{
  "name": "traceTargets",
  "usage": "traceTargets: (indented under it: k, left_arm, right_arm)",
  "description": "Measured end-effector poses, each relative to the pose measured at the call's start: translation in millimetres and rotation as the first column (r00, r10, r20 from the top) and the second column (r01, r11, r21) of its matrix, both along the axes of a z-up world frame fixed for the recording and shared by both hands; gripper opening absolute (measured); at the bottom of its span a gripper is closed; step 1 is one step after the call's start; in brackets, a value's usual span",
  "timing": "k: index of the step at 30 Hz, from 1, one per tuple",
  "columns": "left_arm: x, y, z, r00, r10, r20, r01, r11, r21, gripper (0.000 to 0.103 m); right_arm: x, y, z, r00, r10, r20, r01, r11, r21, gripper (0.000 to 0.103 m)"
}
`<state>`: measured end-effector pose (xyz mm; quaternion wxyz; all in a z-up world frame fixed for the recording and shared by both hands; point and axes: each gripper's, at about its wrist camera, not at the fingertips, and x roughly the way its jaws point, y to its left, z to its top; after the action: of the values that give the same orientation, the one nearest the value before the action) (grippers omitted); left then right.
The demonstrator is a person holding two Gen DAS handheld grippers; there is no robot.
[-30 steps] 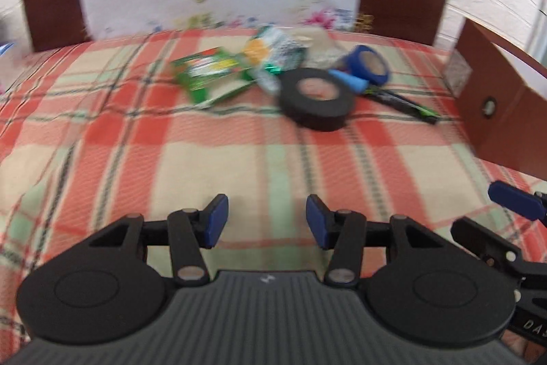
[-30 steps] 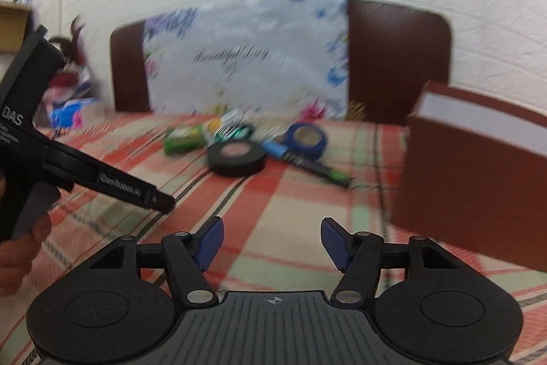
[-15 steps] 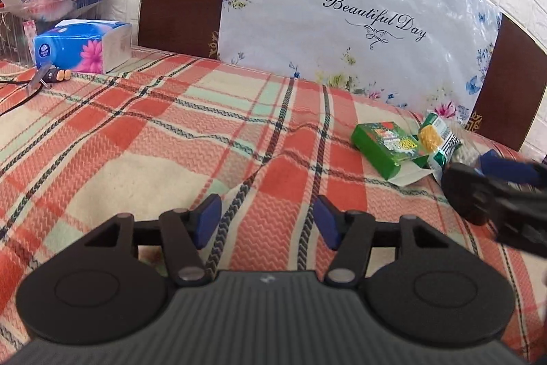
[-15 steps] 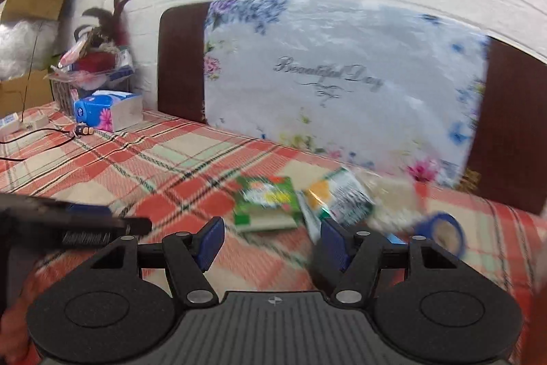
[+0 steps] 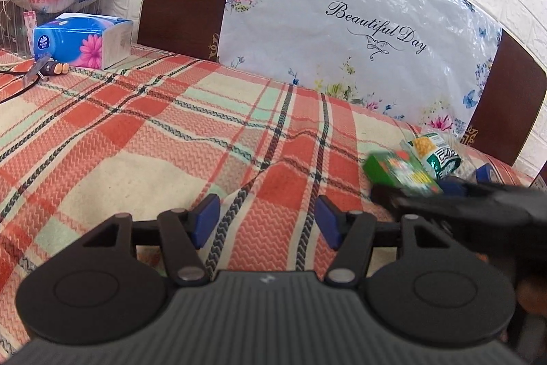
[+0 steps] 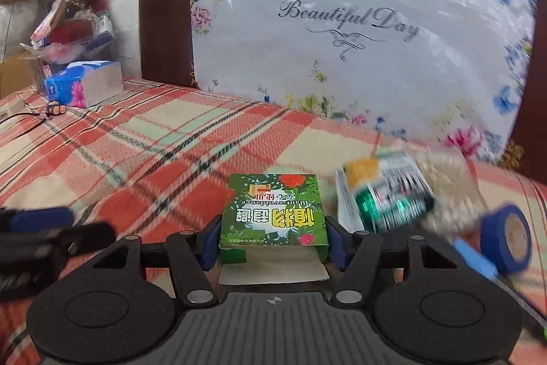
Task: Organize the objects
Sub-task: 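Move the right gripper to the green snack box and grasp it, then carry the green snack box with the right gripper into the brown box, release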
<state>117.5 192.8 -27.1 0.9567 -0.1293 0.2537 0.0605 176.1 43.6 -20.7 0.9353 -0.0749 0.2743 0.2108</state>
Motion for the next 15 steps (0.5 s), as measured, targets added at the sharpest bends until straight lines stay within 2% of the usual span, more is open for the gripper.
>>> traceTargets:
  k: [5, 8, 10, 12, 15]
  left_arm:
    - [1.5, -5.2, 0.8, 1.0, -0.005, -0.016, 0.005, 0.999, 0.033, 0.066]
    - [2.0, -10.9, 1.5, 0.999, -0.007, -0.033, 0.009, 0.997, 0.071, 0.068]
    - [2.8, -15.7, 1.7, 0.999, -0.011, -0.048, 0.016, 0.995, 0.103, 0.07]
    - [3.0, -21.9, 1.7, 0.997, -0.016, -0.069, 0.026, 0.989, 0.143, 0.075]
    - [-1.9, -37.2, 2.7, 0.994, -0.005, -0.111, 0.029, 0.976, 0.214, 0.079]
  right_arm:
    - [-73.0, -27.0, -4.9, 1.0, 0.027, 0.003, -0.027, 0.999, -0.024, 0.059]
    - [-107.6, -53.6, -4.6, 1.0, -0.013, 0.005, 0.013, 1.0, -0.023, 0.059]
    - [-123.2, -79.1, -4.6, 0.996, -0.087, 0.01, 0.087, 0.996, -0.022, 0.059]
    - [-134.3, -112.9, -5.1, 0.979, -0.205, 0.009, 0.205, 0.978, -0.02, 0.059]
    - [-148.2, -171.6, -6.4, 0.912, -0.409, -0.024, 0.409, 0.912, 0.019, 0.059]
